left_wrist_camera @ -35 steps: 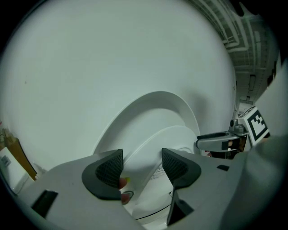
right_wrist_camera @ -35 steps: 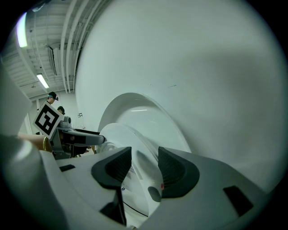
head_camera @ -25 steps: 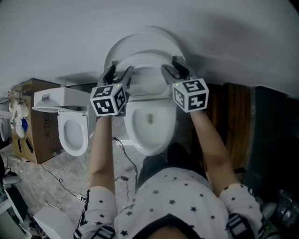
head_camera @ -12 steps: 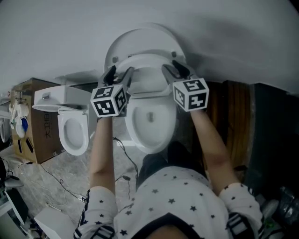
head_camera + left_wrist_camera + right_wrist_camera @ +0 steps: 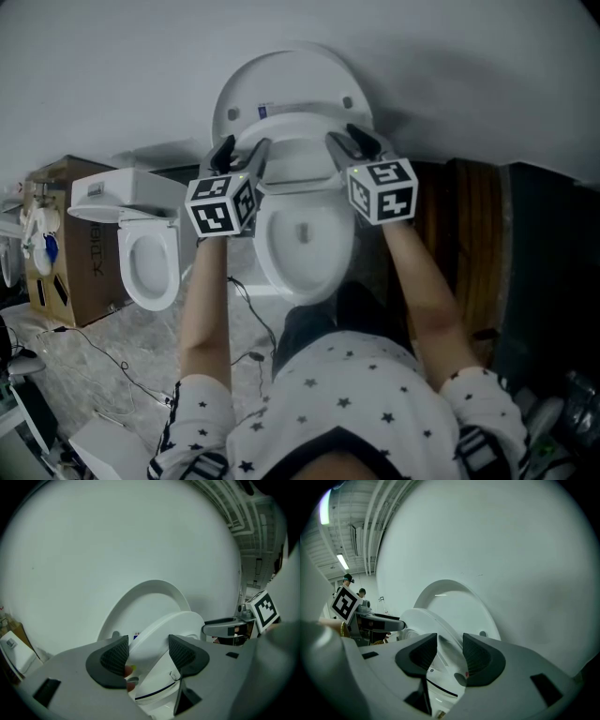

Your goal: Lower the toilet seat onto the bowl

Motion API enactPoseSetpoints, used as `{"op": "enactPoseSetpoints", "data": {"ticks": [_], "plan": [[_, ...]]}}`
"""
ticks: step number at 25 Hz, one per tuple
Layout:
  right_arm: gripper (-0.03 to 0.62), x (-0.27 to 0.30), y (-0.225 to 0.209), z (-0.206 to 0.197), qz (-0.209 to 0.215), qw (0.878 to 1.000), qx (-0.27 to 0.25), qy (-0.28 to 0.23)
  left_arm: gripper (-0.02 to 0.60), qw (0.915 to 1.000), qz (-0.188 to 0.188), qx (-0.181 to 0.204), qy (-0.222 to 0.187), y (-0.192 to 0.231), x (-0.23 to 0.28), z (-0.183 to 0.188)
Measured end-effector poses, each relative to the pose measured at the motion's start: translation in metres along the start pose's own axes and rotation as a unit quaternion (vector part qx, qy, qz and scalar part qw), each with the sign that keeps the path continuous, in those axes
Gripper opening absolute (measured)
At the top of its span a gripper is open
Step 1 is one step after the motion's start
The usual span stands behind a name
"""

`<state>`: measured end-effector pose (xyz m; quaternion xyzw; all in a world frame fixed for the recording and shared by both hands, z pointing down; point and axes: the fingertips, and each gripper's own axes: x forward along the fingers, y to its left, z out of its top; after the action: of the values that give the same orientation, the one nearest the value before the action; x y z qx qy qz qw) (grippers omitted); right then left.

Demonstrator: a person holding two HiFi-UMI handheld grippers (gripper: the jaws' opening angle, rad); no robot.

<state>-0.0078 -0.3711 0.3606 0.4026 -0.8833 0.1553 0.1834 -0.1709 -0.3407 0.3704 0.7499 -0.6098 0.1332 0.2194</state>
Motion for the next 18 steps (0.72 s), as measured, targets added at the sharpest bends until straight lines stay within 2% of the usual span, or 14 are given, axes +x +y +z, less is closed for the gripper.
{"op": "enactPoseSetpoints", "data": {"ticks": [18], "plan": [[0.176, -0.028, 0.016, -0.017, -0.008, 1.0, -0.005, 0.003, 0.262, 0.9999, -0.001, 0.01, 0.003, -0.014, -0.03, -0.019]]}}
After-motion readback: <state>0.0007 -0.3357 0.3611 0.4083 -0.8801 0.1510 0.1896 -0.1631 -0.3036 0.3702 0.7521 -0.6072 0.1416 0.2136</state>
